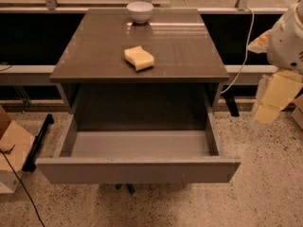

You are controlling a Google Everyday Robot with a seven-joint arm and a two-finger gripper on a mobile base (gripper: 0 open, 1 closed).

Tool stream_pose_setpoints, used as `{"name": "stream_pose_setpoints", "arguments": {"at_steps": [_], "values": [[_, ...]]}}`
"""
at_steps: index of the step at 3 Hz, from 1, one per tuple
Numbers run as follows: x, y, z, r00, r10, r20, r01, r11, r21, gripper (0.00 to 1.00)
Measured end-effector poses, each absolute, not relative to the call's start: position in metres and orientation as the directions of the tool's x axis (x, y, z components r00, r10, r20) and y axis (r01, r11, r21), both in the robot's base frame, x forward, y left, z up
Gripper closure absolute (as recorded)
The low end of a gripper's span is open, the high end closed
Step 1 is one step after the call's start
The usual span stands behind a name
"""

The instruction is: Place sponge into top drawer

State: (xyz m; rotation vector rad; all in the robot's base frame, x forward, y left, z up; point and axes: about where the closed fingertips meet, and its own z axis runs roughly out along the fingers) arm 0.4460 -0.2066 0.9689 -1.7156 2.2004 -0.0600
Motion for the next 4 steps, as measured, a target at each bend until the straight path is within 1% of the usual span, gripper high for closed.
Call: {"name": "stream_pose_setpoints", "arguments": {"at_steps": [1,2,3,4], "values": [[0.456,-0.192,0.954,-0.197,-0.930,-0.311,-0.930,0.278,-0.241,0.00],[0.507,-0.160,0.927,-0.173,-0.918,-0.356,-0.922,0.278,-0.270,0.00],[0.513,-0.157,0.924,-0.170,-0.919,-0.356,-0.920,0.277,-0.275,0.00],[0.530,-0.137,0.918,-0.182,-0.899,-0.398,-0.909,0.308,-0.280,0.00]]}}
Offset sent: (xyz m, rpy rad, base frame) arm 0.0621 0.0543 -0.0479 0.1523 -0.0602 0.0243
